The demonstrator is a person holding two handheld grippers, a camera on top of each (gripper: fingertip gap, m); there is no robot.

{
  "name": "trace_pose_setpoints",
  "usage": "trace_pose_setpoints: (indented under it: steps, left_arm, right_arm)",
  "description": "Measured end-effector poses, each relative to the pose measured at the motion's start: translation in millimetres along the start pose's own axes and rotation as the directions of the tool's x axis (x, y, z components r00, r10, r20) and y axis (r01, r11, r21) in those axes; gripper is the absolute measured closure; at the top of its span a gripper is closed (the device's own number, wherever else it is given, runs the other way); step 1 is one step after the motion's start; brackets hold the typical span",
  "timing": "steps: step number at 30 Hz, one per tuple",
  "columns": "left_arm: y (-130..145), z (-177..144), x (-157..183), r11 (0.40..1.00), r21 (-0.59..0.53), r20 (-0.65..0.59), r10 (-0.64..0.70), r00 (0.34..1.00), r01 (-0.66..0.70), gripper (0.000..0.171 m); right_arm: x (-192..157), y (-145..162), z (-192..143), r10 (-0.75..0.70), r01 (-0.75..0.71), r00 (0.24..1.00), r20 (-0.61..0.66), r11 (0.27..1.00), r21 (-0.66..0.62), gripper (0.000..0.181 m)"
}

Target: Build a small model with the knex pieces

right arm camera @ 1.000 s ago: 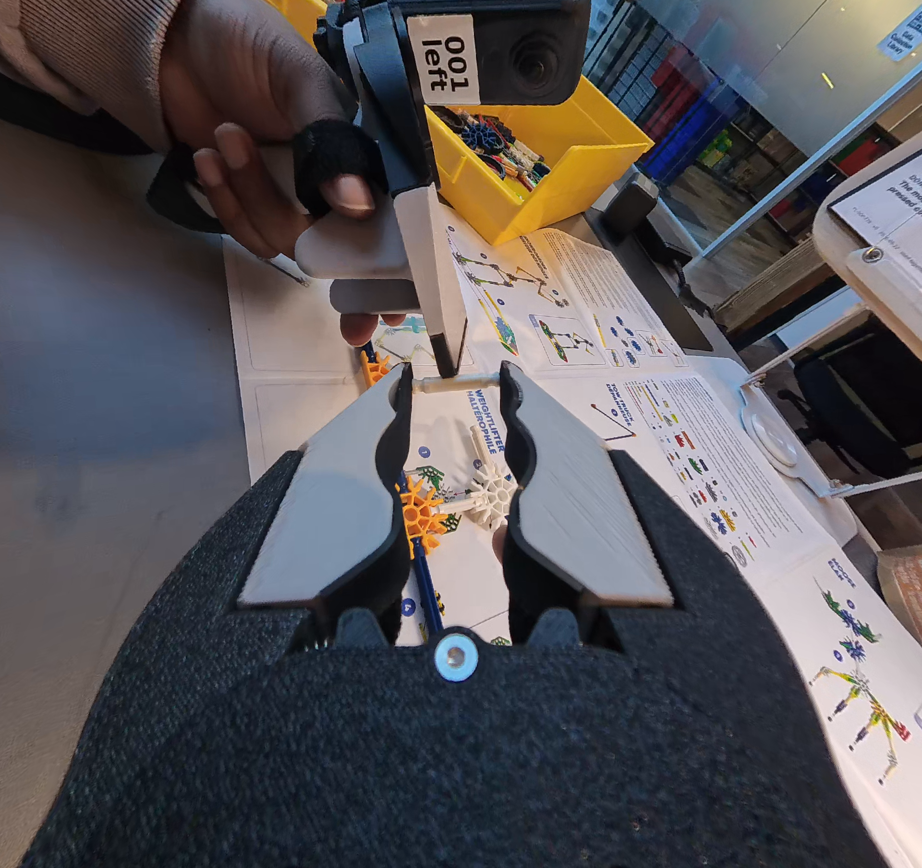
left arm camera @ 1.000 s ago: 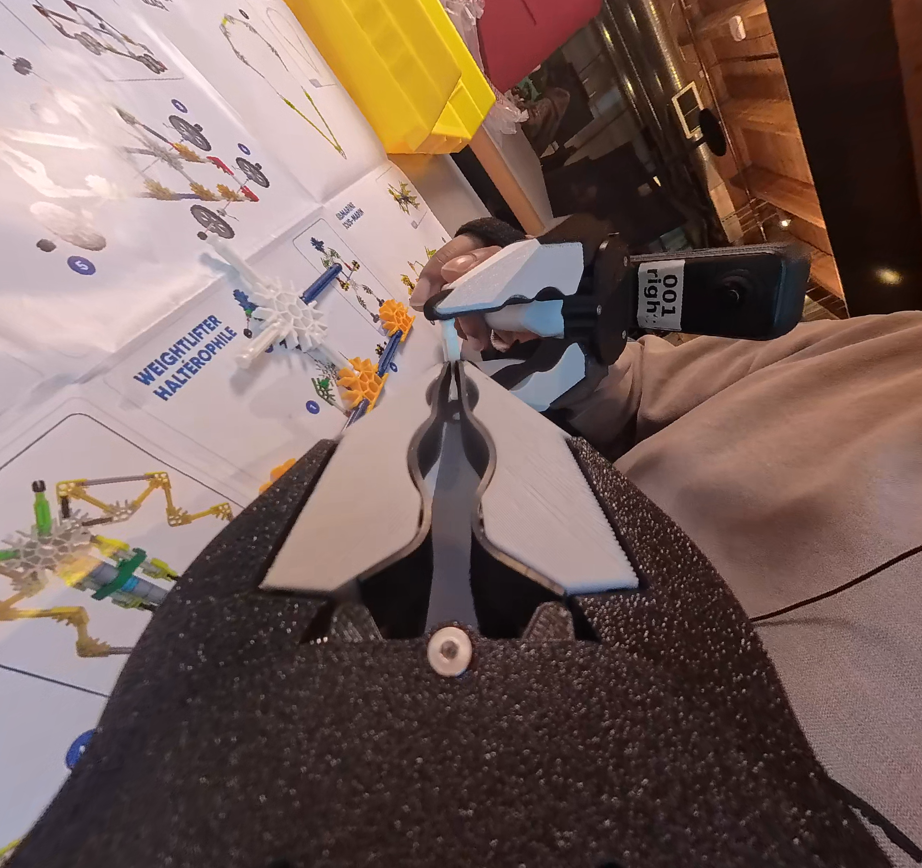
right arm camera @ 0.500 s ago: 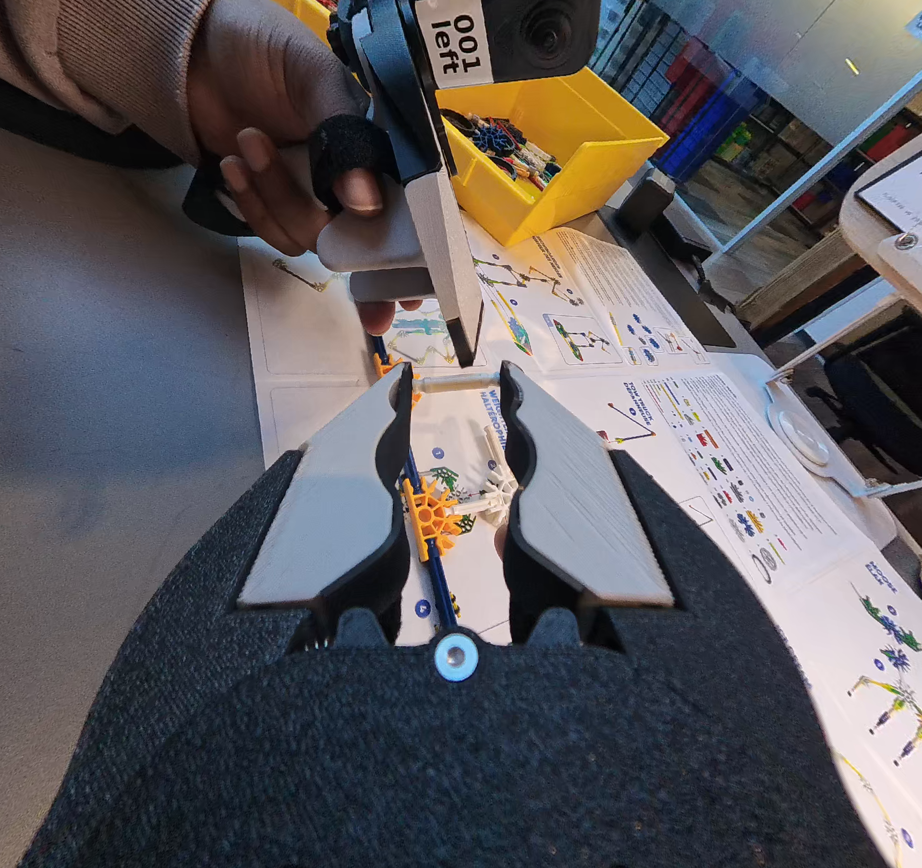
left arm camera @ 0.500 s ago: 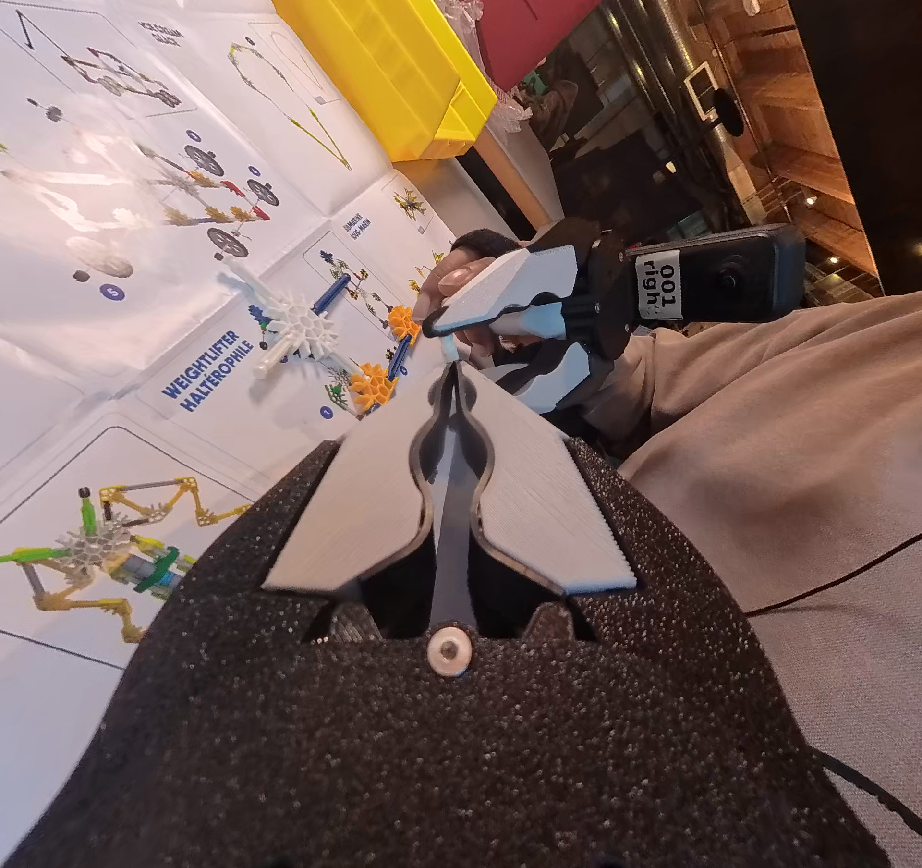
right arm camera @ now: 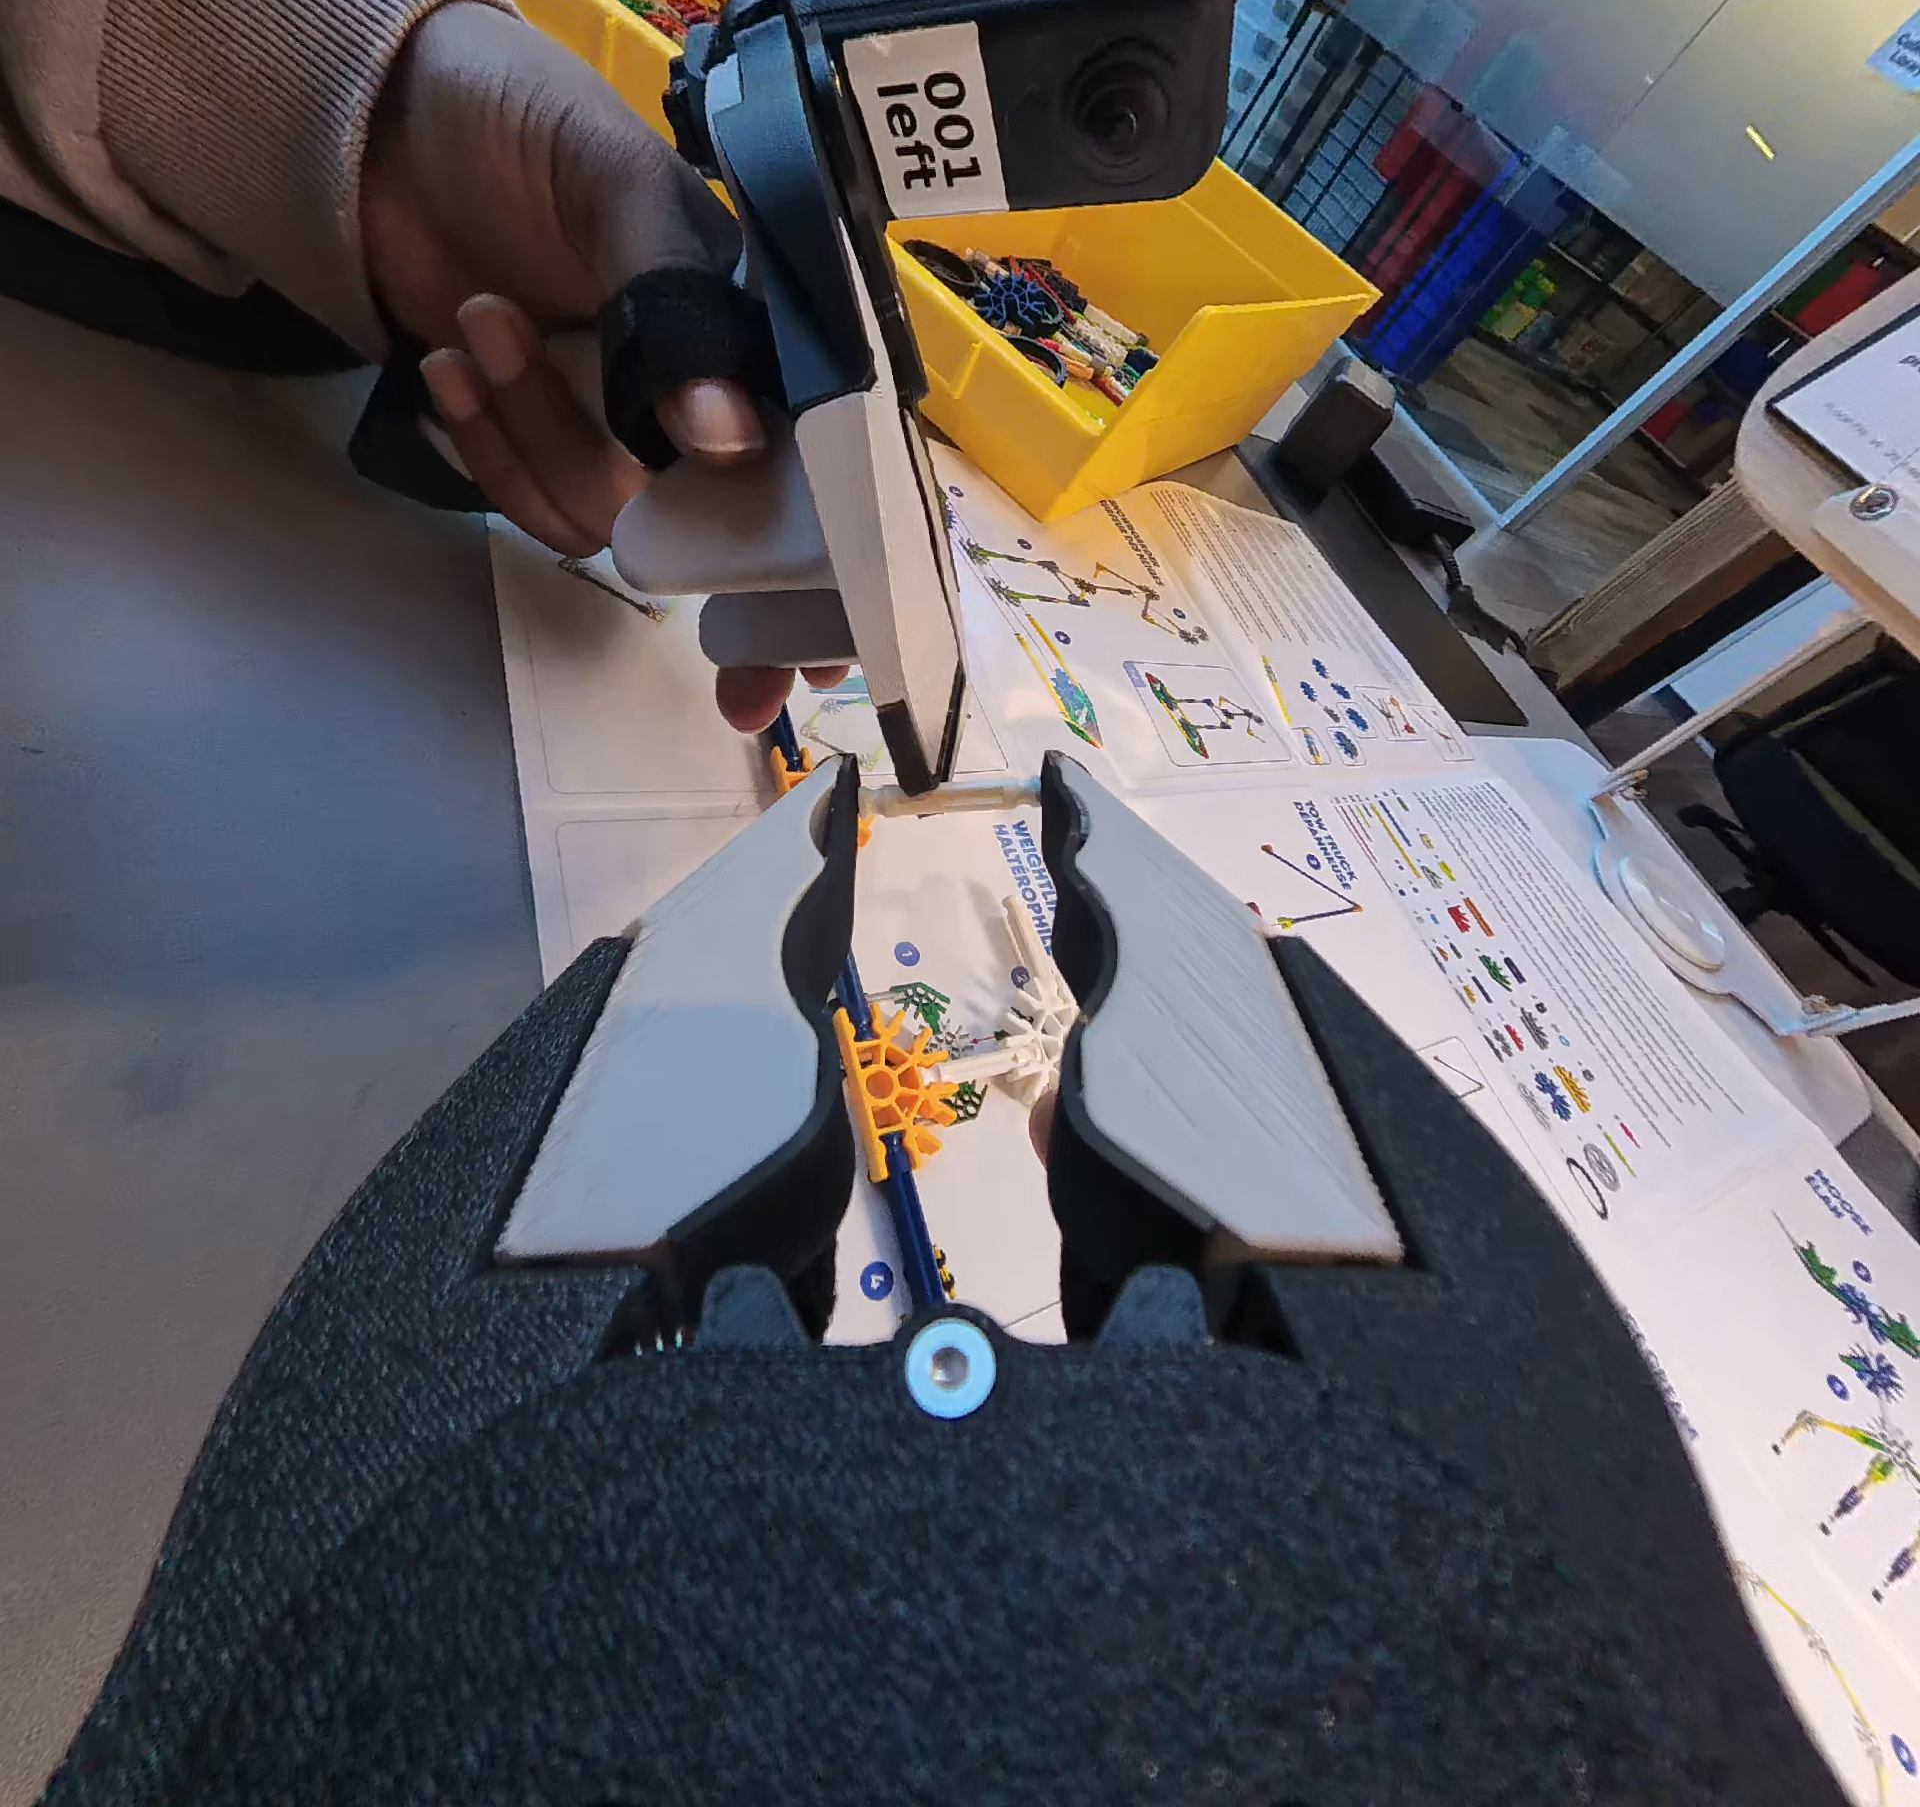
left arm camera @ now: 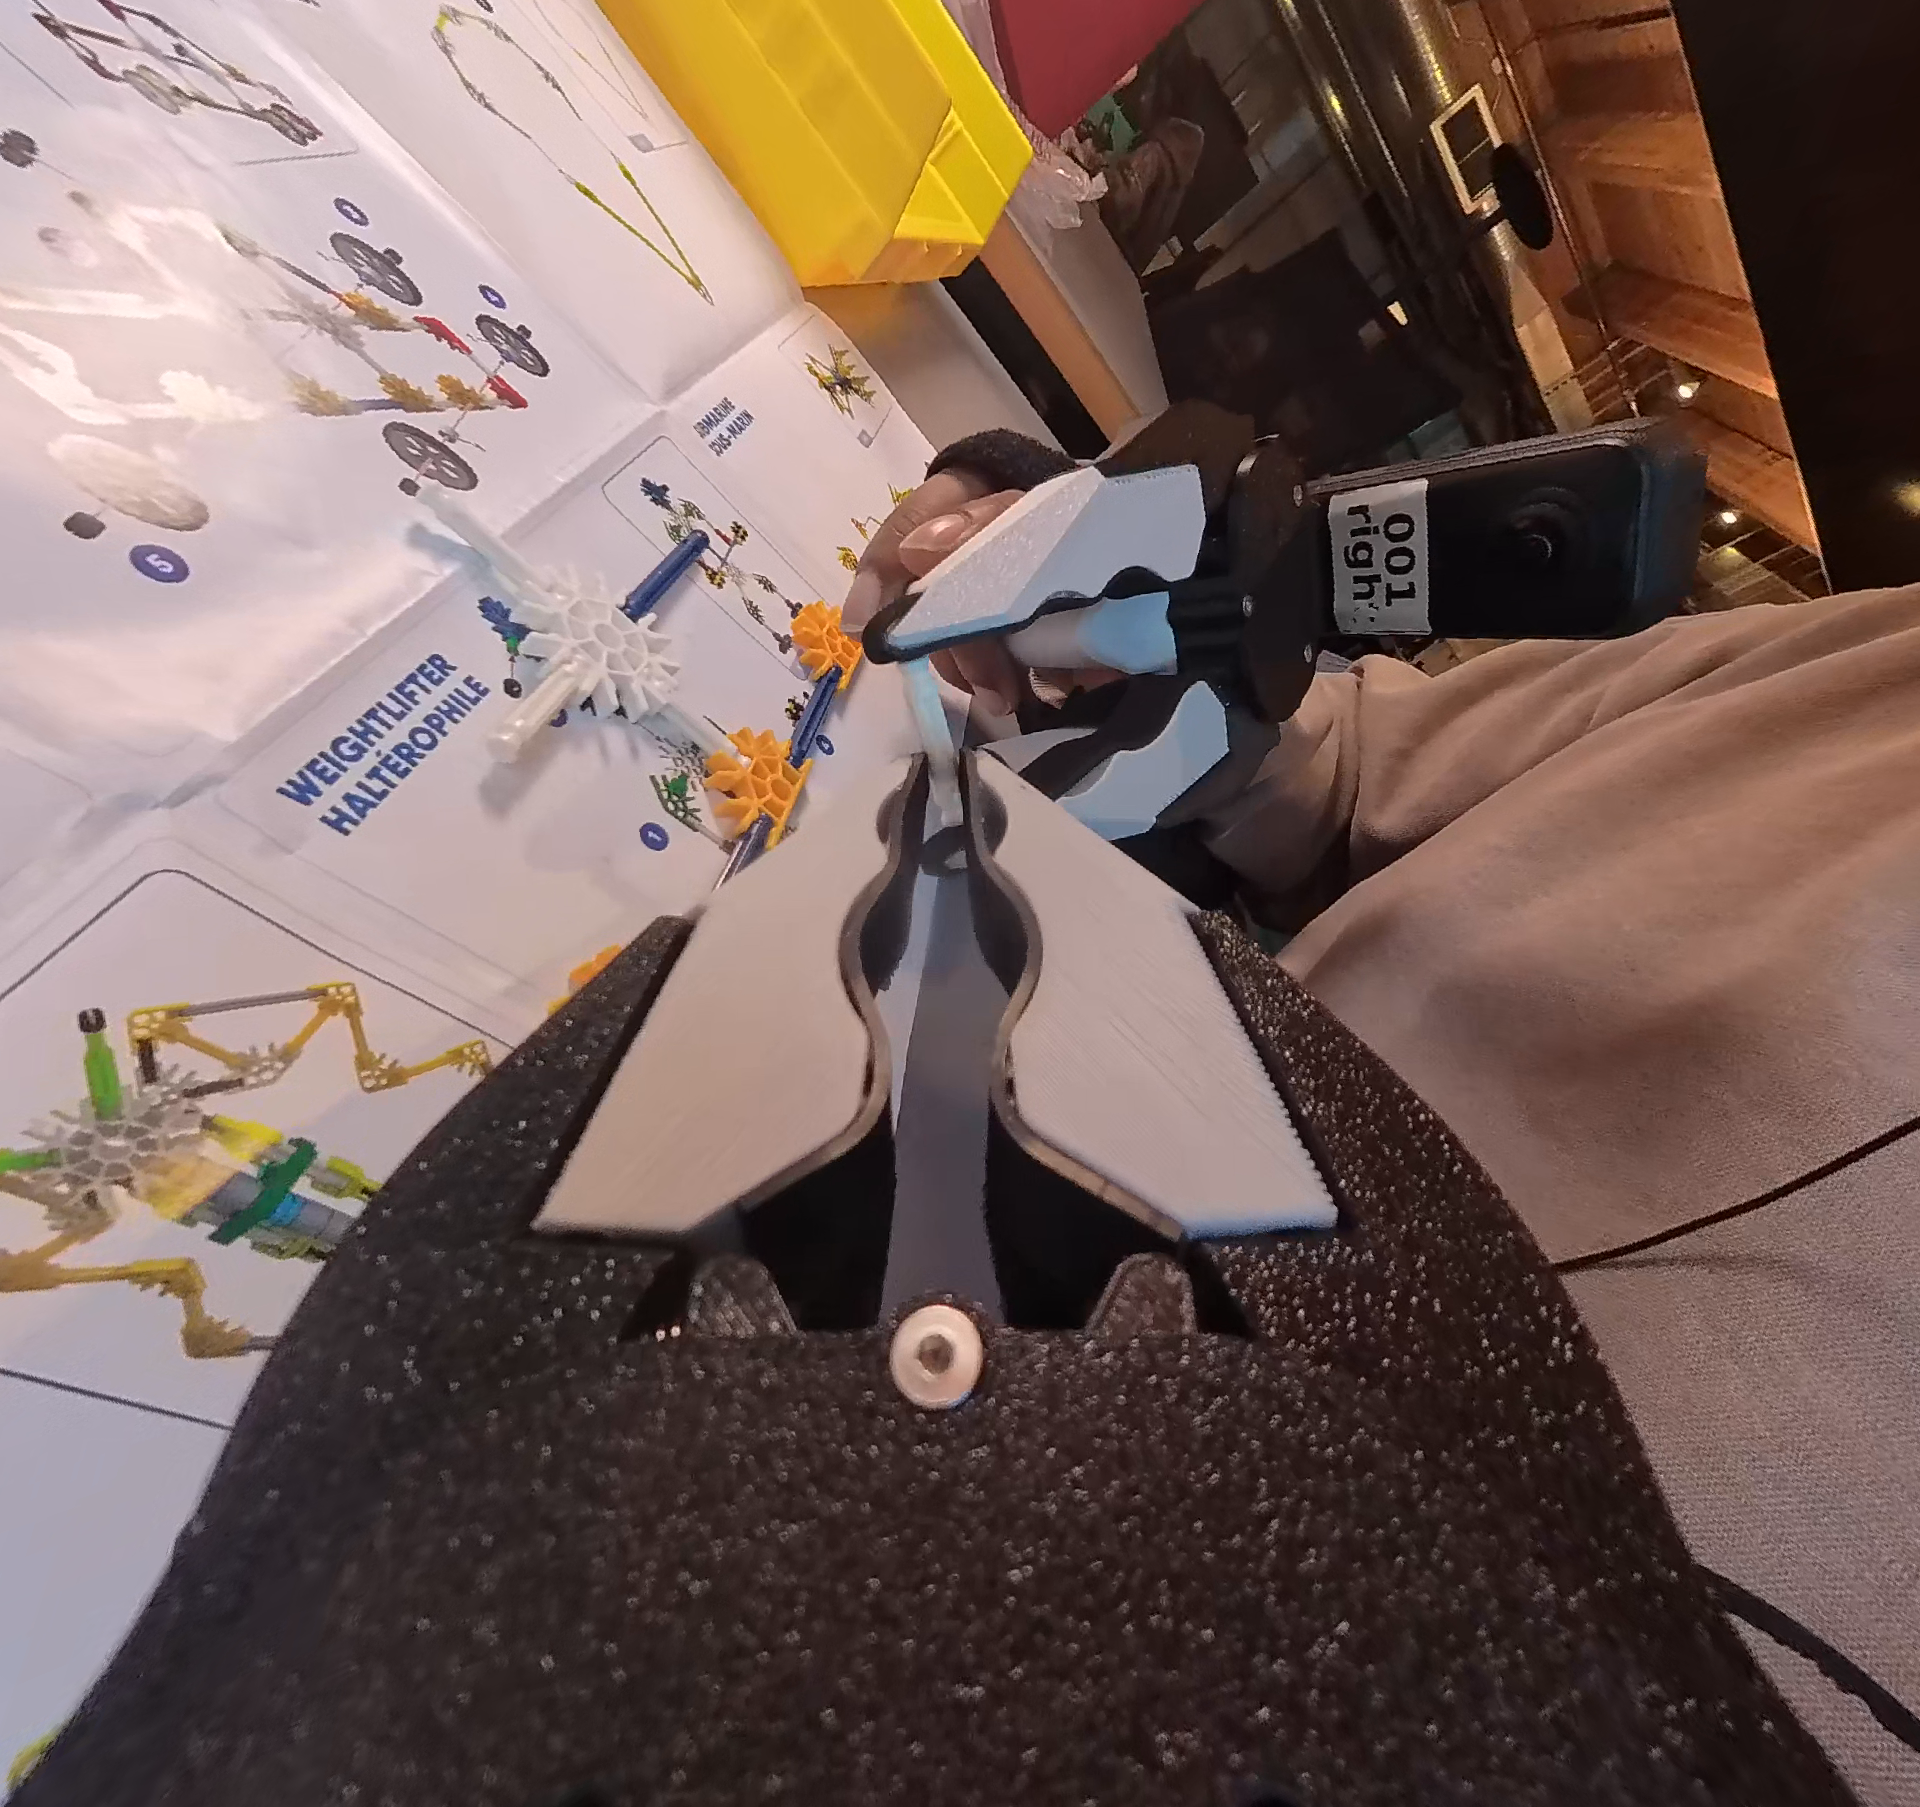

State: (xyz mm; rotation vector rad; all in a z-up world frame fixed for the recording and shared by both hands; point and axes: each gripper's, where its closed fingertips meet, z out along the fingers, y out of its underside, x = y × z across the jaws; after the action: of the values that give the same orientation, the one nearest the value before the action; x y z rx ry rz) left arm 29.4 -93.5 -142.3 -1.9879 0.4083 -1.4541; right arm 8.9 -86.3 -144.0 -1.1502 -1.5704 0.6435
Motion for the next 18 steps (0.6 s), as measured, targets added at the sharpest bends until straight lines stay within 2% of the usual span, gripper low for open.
trace_pose_setpoints:
  steps: [18]
  left_arm:
    - [-0.3,-1.1,-2.5,0.999,-0.008,0.031,0.033,0.999,-0.032,0.168]
  right_arm:
    - [-3.8,-1.3,0.5,0.002,-0.002,1.000,0.014,1.000,0.006,0.147]
